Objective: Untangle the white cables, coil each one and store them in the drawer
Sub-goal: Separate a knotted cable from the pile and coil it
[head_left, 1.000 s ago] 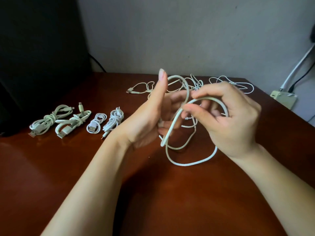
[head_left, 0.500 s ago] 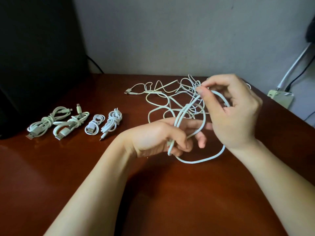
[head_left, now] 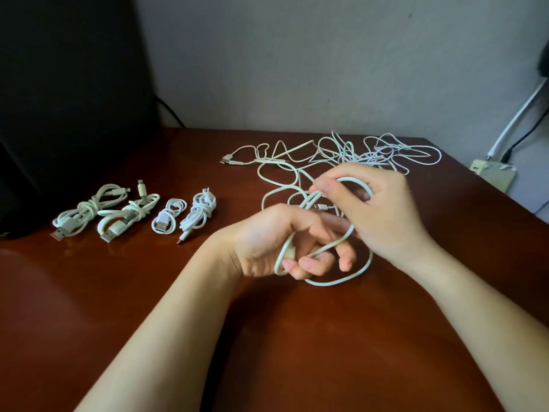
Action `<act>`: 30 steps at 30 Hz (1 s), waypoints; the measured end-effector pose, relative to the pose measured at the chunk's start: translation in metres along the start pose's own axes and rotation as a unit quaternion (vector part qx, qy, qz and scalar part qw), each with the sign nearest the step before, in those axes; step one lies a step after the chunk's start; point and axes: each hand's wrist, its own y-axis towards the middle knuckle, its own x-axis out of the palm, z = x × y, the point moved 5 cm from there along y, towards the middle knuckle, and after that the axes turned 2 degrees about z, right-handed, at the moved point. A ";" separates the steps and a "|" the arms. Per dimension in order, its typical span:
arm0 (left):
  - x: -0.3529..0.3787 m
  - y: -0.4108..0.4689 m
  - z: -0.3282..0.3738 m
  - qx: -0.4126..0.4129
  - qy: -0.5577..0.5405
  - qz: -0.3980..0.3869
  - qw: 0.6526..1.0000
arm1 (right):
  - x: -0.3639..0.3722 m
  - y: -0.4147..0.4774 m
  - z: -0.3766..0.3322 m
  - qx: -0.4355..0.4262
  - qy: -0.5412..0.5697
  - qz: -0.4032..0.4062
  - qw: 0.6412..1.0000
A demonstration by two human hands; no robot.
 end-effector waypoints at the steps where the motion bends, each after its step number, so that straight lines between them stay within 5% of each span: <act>1: 0.000 0.001 -0.001 0.001 0.000 0.000 1.000 | -0.003 0.000 -0.001 -0.010 -0.010 0.014 1.000; 5: 0.002 0.000 0.001 0.017 -0.010 -0.017 1.000 | -0.009 0.002 -0.005 -0.064 -0.052 0.012 0.996; 10: -0.006 0.000 0.004 0.038 0.017 0.063 0.997 | -0.012 0.003 -0.004 -0.132 -0.138 0.012 0.982; 17: 0.001 -0.001 0.000 -0.016 0.073 0.069 0.995 | -0.013 0.001 -0.005 -0.186 -0.174 0.039 0.966; 24: 0.003 0.002 -0.001 -0.010 0.146 0.055 0.988 | -0.013 0.000 0.000 -0.179 -0.206 0.070 0.960; 30: -0.004 0.003 0.003 0.051 0.094 0.106 0.989 | -0.017 0.003 0.003 -0.109 -0.098 0.074 0.986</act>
